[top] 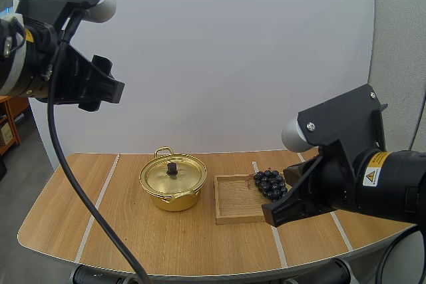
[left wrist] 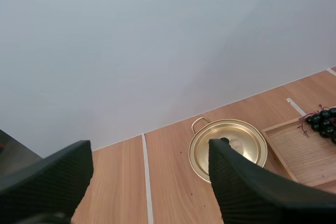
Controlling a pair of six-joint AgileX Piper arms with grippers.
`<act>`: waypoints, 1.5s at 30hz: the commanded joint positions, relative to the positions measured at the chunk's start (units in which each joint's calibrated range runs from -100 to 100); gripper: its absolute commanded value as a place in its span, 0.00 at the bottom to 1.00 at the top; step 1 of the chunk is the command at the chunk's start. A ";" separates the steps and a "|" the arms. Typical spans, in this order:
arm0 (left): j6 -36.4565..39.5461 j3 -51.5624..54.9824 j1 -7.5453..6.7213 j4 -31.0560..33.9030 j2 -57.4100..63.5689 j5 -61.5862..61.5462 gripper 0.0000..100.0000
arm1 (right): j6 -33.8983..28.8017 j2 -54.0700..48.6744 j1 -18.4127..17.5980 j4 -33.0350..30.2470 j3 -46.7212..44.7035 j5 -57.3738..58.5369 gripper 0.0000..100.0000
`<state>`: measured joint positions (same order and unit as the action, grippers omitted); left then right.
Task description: Open the pot, put the pineapple inside, and close it
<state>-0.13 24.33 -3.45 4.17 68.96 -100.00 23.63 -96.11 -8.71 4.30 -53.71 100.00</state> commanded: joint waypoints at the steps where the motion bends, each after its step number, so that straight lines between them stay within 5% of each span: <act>1: 0.40 0.18 0.10 0.46 0.20 0.00 1.00 | 0.18 -0.47 0.49 0.44 -0.25 0.00 0.00; 9: 0.40 0.18 1.04 -3.60 0.20 0.00 1.00 | 0.18 -0.47 1.32 1.34 -0.25 0.00 0.00; 12: 1.89 0.18 1.77 -5.29 0.20 0.00 0.53 | 0.18 -0.47 1.65 1.72 -0.25 0.00 0.00; 14: 3.74 0.18 2.30 -5.29 0.20 0.00 0.00 | 0.18 -0.47 1.65 1.89 -0.25 0.00 0.00; 24: 4.87 4.74 2.59 -5.52 10.28 0.00 0.00 | 0.18 -3.85 2.93 3.59 -0.25 0.00 0.00; 37: 6.33 18.22 2.59 -5.52 26.09 15.41 0.00 | 0.01 -3.89 3.86 4.35 -0.04 -0.04 0.00; 45: 9.11 31.08 2.74 -5.41 31.04 31.18 0.00 | 0.01 -3.89 3.86 4.35 -1.02 -15.36 0.00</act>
<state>6.82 51.77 -0.91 -0.53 99.67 -75.73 23.63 -99.69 -5.14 8.17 -53.71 95.30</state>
